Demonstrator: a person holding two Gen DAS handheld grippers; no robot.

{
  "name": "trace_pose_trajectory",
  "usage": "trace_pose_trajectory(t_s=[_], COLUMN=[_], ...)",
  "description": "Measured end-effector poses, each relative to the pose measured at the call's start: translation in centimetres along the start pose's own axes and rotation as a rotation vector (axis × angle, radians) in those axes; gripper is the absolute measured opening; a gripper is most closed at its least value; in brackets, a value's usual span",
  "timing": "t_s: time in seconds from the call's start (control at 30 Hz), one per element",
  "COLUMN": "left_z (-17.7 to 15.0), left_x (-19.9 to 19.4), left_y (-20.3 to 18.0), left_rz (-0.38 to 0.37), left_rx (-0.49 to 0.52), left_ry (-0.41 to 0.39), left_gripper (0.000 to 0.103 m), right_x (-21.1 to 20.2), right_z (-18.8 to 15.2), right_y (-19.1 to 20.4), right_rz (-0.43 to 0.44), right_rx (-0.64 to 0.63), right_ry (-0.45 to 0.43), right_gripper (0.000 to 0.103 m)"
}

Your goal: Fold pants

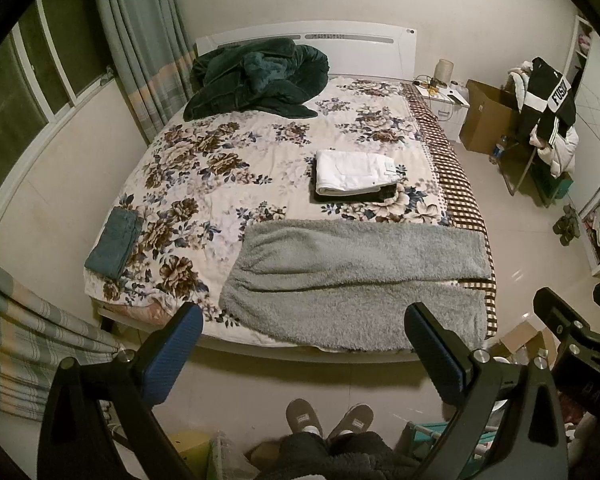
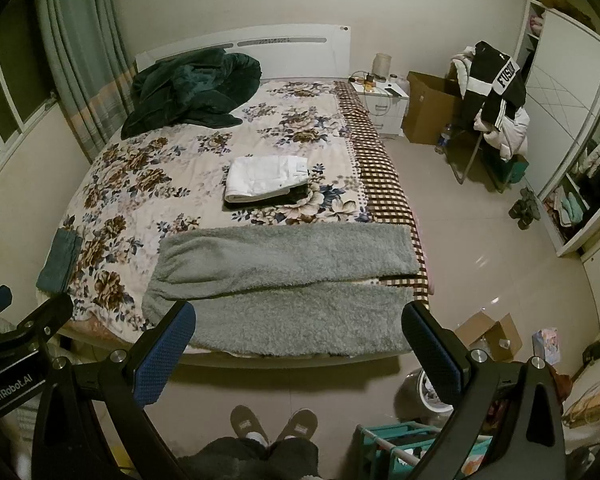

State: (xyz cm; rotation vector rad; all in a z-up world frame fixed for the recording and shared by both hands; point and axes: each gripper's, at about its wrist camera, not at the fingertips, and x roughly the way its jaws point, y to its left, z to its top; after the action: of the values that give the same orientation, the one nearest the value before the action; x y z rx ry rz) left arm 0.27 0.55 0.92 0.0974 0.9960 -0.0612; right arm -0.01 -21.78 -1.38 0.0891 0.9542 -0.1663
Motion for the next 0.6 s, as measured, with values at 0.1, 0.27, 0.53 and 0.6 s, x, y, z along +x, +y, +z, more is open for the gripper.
trace_pose_trajectory(t_s=[0.1,0.27,0.53,0.6], left_z=[0.01,0.15,0.07,0.07], left_x=[0.01,-0.10,-0.01,-0.02], left_y=[0.03,0.15,0.04,0.01], left_rz=[0.000,0.000,-0.001,0.000], left_rx=[-0.001,0.000,-0.002,-0.002], left_ry=[0.000,-0.002,-0.001,-0.001], left_gripper=[0.103,0.103,0.103,0.103], right_x=[-0.24,-0.17,0.00,-0.01], right_z=[0.15,0.07,0.00,0.03], right_y=[0.48,0.67,0.71,0.71], right_rz=[0.005,0.002,0.004,0.004], right_rx=[-0.006,-0.005,-0.004,-0.005], right_ry=[0.003,0.002,0.004,0.005], right_gripper=[0.103,0.103,0.103,0.103])
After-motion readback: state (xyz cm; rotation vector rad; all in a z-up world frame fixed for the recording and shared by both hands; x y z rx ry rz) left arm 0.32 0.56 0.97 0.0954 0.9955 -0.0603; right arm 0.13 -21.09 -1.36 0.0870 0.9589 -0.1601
